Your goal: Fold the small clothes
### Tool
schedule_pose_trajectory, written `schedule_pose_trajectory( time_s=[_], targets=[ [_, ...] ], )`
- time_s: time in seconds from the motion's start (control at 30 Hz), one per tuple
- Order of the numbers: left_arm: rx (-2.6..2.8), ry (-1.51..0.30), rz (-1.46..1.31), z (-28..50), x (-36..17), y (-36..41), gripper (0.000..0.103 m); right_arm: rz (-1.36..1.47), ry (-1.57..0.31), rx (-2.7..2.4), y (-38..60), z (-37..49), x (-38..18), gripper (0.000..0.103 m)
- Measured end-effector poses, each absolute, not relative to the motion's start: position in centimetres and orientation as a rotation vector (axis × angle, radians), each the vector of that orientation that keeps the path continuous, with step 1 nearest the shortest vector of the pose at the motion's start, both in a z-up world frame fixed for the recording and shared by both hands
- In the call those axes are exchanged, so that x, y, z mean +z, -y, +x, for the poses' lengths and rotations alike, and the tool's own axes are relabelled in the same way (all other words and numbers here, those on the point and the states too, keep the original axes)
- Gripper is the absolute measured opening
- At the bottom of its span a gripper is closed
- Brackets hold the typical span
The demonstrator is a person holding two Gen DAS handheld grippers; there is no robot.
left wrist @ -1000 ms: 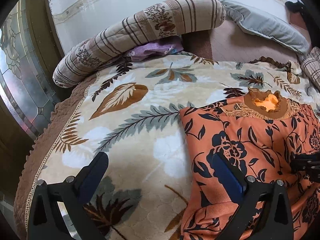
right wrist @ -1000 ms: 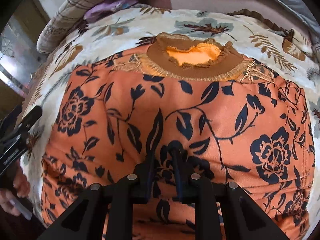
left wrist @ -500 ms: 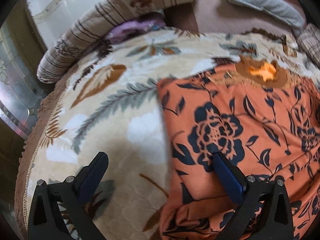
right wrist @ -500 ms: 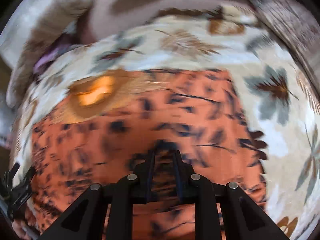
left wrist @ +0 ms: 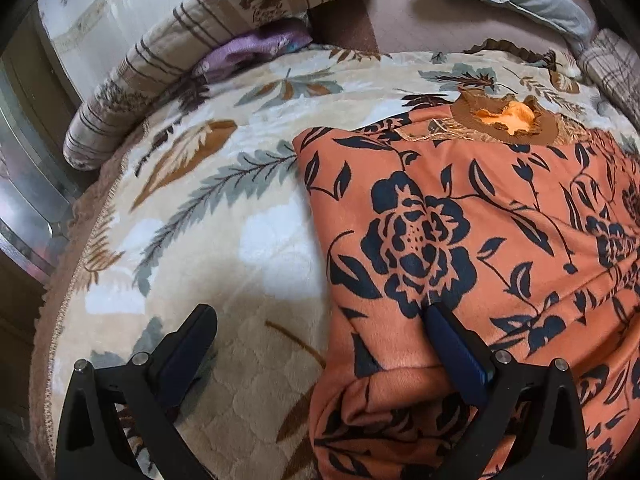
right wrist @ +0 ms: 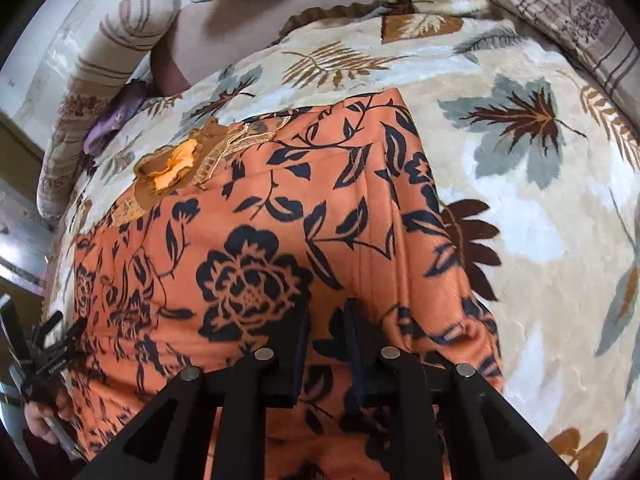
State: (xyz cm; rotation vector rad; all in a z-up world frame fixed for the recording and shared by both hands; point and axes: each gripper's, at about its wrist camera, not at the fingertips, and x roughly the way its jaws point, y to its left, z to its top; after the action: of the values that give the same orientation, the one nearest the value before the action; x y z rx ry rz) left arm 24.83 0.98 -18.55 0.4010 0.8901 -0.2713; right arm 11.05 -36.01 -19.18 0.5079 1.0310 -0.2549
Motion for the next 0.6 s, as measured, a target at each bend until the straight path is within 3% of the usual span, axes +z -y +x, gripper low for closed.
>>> schedule_pose_trajectory(
  time_s=[0.2,0.37,0.6],
  targets=[
    [-0.266,-0.846,0.45,22.1,-17.4,-1.4,0.103,0.43,-1.062,-0.287,34.8,9.9,-17.0,0.022],
    [-0.263,-0.747,0.493,18.2,-15.5,-1.7,0.103,0.422,-0.969,-0.259,35.3,5.1,-14.3,0.022],
    [-0.331,-0.766,0.241,10.8,-13.3,-3.1,0.103,0.471,-0.928,-0.17,34.1,-0.1,-13.2,0.022]
  ],
)
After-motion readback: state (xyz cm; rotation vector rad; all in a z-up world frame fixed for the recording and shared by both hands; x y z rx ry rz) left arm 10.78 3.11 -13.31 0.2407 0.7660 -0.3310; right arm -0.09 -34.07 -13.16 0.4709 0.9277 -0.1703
